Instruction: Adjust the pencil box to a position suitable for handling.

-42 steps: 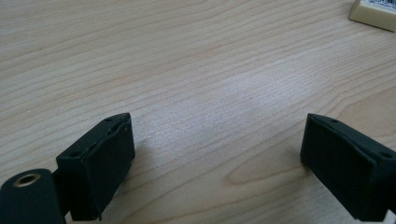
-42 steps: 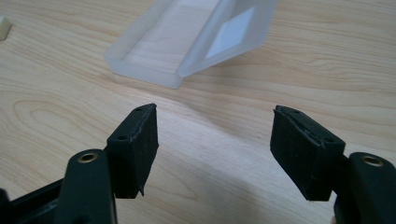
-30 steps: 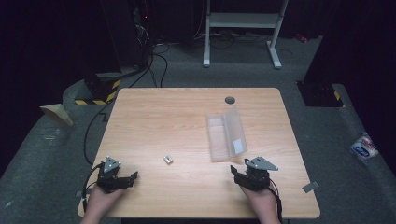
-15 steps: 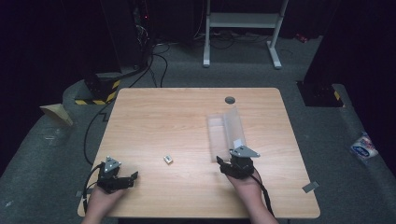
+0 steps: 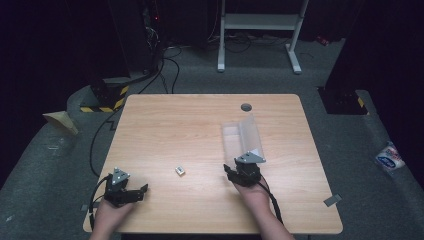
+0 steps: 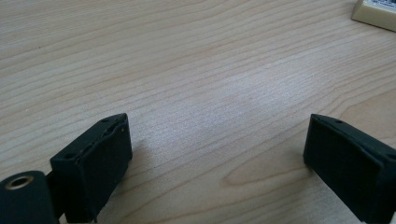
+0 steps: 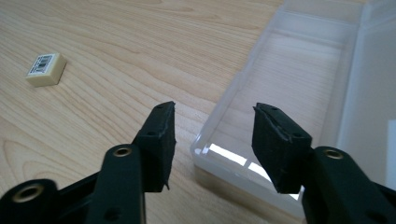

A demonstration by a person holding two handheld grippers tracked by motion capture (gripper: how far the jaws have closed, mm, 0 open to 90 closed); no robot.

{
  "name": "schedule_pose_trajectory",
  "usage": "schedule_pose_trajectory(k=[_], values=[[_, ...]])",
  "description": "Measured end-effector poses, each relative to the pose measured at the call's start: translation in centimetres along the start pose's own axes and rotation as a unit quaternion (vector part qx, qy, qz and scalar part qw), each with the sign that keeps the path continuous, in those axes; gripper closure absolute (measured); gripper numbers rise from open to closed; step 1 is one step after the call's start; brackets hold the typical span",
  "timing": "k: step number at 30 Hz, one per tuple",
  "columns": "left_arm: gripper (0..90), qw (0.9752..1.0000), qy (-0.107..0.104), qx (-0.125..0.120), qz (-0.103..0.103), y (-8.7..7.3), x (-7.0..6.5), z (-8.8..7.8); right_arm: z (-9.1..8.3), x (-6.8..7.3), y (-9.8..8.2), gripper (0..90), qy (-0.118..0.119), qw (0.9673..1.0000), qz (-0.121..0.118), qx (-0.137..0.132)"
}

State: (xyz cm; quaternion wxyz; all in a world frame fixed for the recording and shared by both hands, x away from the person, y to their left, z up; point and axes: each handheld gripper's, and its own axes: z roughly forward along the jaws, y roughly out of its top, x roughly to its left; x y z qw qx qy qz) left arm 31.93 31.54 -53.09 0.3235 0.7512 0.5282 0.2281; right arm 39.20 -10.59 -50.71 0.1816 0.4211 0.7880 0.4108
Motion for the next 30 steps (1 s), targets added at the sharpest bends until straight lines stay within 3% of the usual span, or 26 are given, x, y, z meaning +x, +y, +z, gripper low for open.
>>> schedule_pose_trajectory(k=[11, 30], values=[[8.9, 1.0000, 0.004, 0.000, 0.001, -0.1, 0.1, -0.2, 1.7, 0.6, 0.5, 65.4, -0.012, 0.9999, -0.007, 0.010], [10.7, 0.9999, 0.009, -0.002, -0.009, -0.2, 0.1, -0.3, 2.4, 0.6, 0.1, 75.6, -0.008, 0.9995, -0.012, 0.027]])
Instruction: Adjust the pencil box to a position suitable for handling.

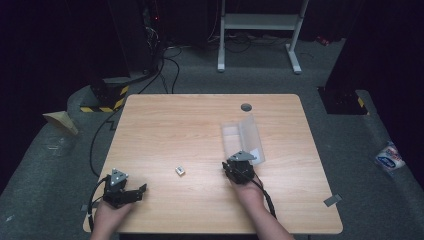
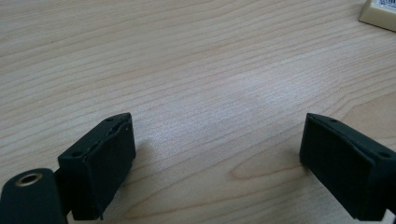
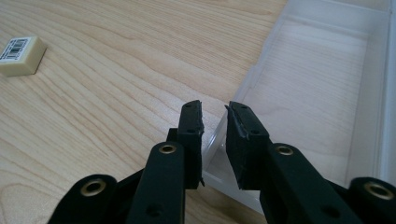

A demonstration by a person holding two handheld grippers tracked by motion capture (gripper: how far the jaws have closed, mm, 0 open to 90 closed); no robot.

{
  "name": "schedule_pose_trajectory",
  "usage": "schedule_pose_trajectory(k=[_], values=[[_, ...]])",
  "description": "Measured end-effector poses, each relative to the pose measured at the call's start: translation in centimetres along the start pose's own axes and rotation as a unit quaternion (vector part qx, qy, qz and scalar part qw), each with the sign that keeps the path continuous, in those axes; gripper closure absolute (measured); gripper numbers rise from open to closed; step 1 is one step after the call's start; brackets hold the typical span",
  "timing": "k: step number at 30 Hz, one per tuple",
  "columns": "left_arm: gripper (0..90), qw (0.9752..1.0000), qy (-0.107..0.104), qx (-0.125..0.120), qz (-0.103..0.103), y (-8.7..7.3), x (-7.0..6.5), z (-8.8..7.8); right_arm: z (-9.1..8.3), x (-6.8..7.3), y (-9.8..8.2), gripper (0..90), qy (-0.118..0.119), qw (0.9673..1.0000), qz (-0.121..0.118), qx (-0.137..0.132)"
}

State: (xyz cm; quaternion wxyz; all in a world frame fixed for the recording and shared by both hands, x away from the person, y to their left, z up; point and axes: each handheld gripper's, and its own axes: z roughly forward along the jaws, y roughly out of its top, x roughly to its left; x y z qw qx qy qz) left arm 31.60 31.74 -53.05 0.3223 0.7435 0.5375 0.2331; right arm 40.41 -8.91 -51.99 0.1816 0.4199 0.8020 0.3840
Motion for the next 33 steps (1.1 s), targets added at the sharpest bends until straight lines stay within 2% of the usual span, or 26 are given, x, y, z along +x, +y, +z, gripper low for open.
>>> schedule_pose_trajectory(k=[13, 17, 20, 24, 27, 29, 31, 33], values=[[14.0, 1.0000, 0.004, -0.004, -0.002, -0.1, 0.0, -0.2, -1.0, -0.1, -0.9, 76.1, -0.005, 0.9999, -0.012, 0.003], [15.5, 1.0000, 0.001, -0.004, 0.003, -0.1, 0.1, -0.2, -1.5, -0.2, -1.3, 71.2, -0.004, 0.9999, -0.011, 0.005], [16.2, 1.0000, -0.001, 0.006, 0.004, 0.3, 0.1, -0.1, -2.0, -0.4, -1.7, 65.5, -0.003, 0.9999, -0.010, 0.006], [16.9, 0.9997, 0.012, 0.009, 0.019, 1.1, 0.1, 0.4, -2.8, -0.9, -2.3, 54.9, 0.002, 0.9999, 0.002, 0.010], [17.0, 0.9997, 0.012, 0.004, 0.021, 1.5, 0.0, 1.0, -3.4, -1.3, -2.7, 50.8, -0.005, 0.9999, 0.008, 0.013], [17.0, 0.9998, 0.008, -0.005, 0.017, 1.6, 0.0, 1.4, -3.8, -1.7, -3.1, 49.0, -0.009, 0.9997, 0.015, 0.015], [17.0, 1.0000, -0.001, -0.001, 0.008, 1.9, 0.2, 1.8, -4.1, -2.0, -3.4, 46.4, -0.017, 0.9996, 0.016, 0.016], [17.5, 1.0000, 0.001, -0.003, 0.003, 2.1, 0.3, 2.0, -4.4, -2.3, -3.7, 44.4, -0.025, 0.9994, 0.018, 0.015]])
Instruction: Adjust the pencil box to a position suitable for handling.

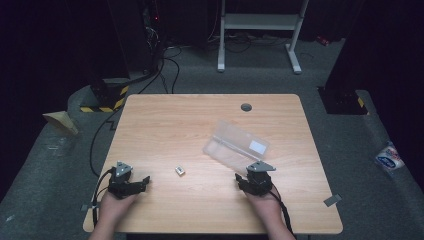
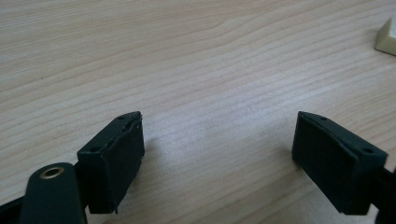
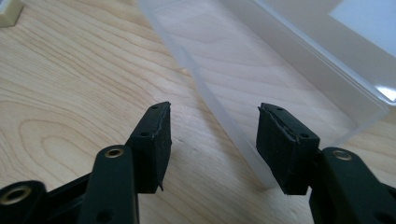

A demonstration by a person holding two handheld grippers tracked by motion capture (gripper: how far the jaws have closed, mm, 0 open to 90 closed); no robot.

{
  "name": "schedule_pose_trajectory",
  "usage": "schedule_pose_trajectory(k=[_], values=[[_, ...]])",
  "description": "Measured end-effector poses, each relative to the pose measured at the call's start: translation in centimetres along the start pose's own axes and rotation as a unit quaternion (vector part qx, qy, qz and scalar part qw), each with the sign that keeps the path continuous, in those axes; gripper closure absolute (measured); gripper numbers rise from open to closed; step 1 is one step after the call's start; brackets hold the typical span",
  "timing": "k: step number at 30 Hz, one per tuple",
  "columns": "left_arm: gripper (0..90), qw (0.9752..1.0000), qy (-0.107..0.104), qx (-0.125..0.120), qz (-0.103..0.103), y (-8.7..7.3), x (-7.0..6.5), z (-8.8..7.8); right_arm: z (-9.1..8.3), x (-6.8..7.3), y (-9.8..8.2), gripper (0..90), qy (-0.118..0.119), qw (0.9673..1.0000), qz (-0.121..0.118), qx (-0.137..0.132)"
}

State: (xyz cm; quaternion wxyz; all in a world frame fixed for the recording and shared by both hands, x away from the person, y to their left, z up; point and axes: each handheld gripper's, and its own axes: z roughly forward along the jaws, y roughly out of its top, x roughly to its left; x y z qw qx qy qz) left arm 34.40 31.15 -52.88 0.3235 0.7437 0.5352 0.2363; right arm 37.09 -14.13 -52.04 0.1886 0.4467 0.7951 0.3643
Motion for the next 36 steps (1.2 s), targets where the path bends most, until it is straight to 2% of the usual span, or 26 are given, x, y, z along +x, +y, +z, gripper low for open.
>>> schedule_pose_trajectory(k=[5, 11, 16, 21, 23, 26, 29, 36], values=[[18.4, 1.0000, 0.002, 0.001, -0.001, 0.1, 0.1, 0.1, -0.7, -0.6, -0.4, 42.2, -0.009, 0.9999, 0.007, 0.000], [17.7, 1.0000, 0.002, 0.001, 0.004, 0.1, 0.1, 0.1, -2.0, -1.4, -0.4, 40.8, -0.016, 0.9997, 0.011, -0.013], [17.6, 1.0000, -0.001, -0.002, 0.003, -0.1, -0.1, 0.0, -3.0, -2.5, -0.2, 41.2, -0.026, 0.9986, 0.030, -0.035], [17.6, 1.0000, -0.003, -0.003, 0.005, -0.4, -0.2, -0.3, -3.2, -3.9, 0.1, 44.8, -0.039, 0.9970, 0.052, -0.044], [17.6, 1.0000, -0.003, -0.004, 0.002, -0.5, -0.3, -0.4, -3.1, -4.5, 0.2, 47.2, -0.047, 0.9965, 0.053, -0.045], [17.6, 1.0000, -0.001, -0.004, 0.005, -0.7, -0.3, -0.6, -2.4, -5.2, 0.3, 53.2, -0.056, 0.9963, 0.056, -0.033], [17.6, 1.0000, -0.001, -0.003, 0.005, -0.9, -0.4, -0.9, -1.6, -5.9, 0.4, 58.3, -0.051, 0.9959, 0.071, -0.021], [17.8, 1.0000, 0.000, -0.005, 0.003, -1.1, -0.5, -1.1, -0.7, -6.1, 0.5, 65.0, -0.055, 0.9954, 0.078, -0.015]])
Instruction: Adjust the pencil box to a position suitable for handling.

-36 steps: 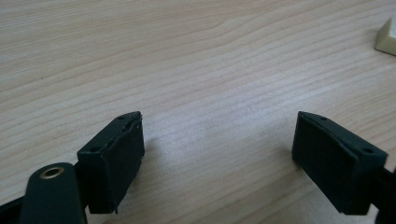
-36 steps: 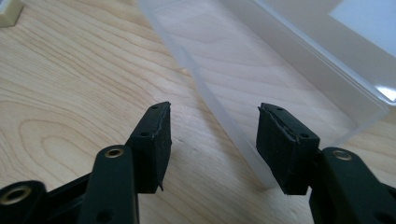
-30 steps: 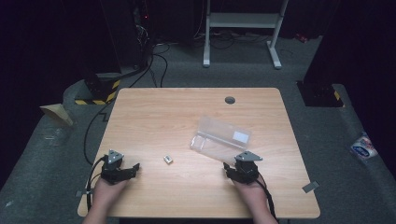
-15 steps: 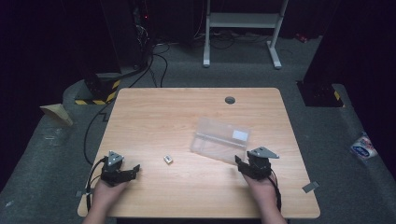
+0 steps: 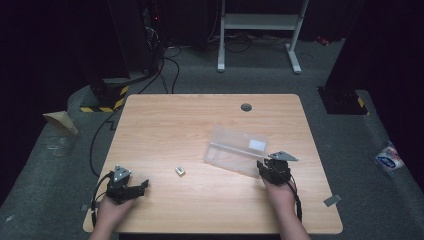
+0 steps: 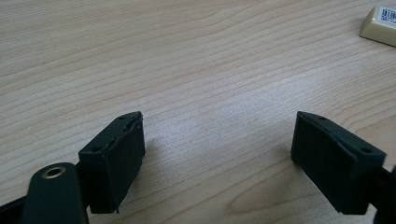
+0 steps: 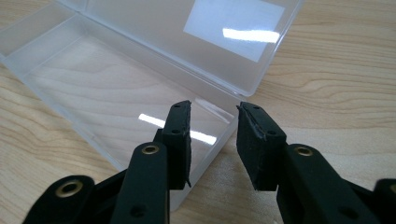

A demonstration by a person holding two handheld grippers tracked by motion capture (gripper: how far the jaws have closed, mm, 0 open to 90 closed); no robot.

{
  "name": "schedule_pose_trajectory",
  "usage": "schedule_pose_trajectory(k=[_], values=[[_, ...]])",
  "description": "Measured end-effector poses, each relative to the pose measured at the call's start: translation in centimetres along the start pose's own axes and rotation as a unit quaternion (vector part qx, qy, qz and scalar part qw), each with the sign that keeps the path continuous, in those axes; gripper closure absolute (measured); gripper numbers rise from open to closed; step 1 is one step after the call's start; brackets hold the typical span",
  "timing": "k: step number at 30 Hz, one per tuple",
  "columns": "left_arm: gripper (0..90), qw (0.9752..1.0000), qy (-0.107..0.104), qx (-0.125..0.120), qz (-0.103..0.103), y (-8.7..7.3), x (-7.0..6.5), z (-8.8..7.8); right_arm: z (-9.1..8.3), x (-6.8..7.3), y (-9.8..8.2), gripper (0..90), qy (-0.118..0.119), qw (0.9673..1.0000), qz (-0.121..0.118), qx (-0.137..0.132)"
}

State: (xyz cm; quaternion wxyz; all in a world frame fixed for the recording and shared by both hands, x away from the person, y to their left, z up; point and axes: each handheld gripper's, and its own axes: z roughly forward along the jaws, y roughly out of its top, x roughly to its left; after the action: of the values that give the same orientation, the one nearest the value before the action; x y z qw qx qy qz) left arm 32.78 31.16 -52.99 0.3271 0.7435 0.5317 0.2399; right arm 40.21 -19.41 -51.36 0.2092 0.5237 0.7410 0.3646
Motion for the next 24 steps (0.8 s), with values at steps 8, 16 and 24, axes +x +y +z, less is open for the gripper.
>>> schedule_pose_trajectory(k=[8, 16, 24], values=[[17.9, 1.0000, 0.000, 0.002, 0.002, -0.02, 0.00, -0.07, 0.50, -0.20, 0.03, 68.9, -0.006, 0.9999, -0.004, 0.010], [17.9, 1.0000, -0.001, 0.002, 0.002, -0.02, 0.00, -0.06, 0.56, -0.31, 0.01, 70.6, -0.009, 0.9999, -0.007, 0.012], [17.8, 1.0000, -0.001, 0.002, 0.000, 0.01, -0.01, -0.02, 0.49, -0.09, -0.09, 73.3, -0.003, 0.9998, -0.014, 0.013]])
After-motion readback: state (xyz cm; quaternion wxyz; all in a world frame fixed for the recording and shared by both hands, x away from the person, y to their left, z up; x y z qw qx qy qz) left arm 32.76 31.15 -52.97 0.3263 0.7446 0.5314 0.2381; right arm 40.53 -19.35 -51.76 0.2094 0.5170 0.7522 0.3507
